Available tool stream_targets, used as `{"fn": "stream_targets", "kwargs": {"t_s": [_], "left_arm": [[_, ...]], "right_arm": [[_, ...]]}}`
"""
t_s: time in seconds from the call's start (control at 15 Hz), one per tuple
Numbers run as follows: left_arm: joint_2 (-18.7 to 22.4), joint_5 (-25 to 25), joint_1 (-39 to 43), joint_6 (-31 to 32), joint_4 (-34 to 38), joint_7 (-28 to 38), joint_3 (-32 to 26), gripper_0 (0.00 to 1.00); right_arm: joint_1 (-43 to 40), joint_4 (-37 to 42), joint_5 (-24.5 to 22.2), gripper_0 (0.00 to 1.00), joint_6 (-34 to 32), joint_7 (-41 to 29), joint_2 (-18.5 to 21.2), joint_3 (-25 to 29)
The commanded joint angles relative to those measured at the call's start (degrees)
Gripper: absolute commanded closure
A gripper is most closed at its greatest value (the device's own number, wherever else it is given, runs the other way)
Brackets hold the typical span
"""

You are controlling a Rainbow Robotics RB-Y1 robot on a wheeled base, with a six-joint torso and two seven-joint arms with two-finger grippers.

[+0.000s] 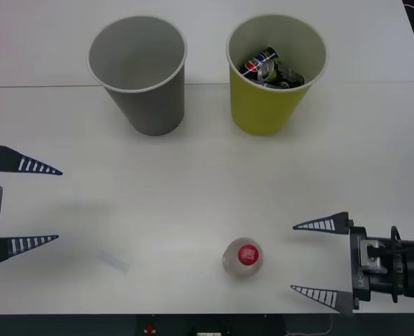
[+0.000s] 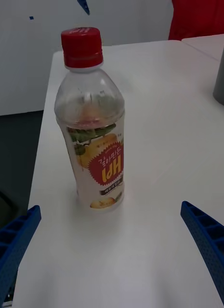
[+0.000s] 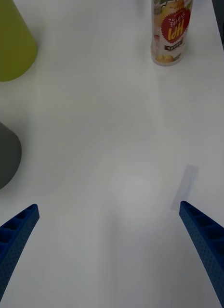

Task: Put the can into the green bin and the plastic bottle into the gray bin

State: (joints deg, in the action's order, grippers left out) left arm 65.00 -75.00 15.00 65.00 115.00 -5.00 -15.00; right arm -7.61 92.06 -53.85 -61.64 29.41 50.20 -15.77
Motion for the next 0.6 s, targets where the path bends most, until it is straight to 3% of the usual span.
{"fn": "stream_targets", "kwargs": {"t_s": [0.07,0.4,0.6], "left_arm": [[0.0,0.0,0.0,0.0,0.0,0.0,0.0,0.0],[0.0,0.0,0.0,0.0,0.0,0.0,0.0,0.0],[0.0,0.0,0.0,0.0,0.0,0.0,0.0,0.0]], "right_arm": [[2.4,-4.5,0.0,0.0,-1.9,0.9,-4.4,-1.7],[5.7,-10.3,-0.1,0.0,-2.9,3.2,-10.6,-4.5],[6.6,-10.6,-3.1,0.0,-2.3,3.6,-13.6,-4.8]]}}
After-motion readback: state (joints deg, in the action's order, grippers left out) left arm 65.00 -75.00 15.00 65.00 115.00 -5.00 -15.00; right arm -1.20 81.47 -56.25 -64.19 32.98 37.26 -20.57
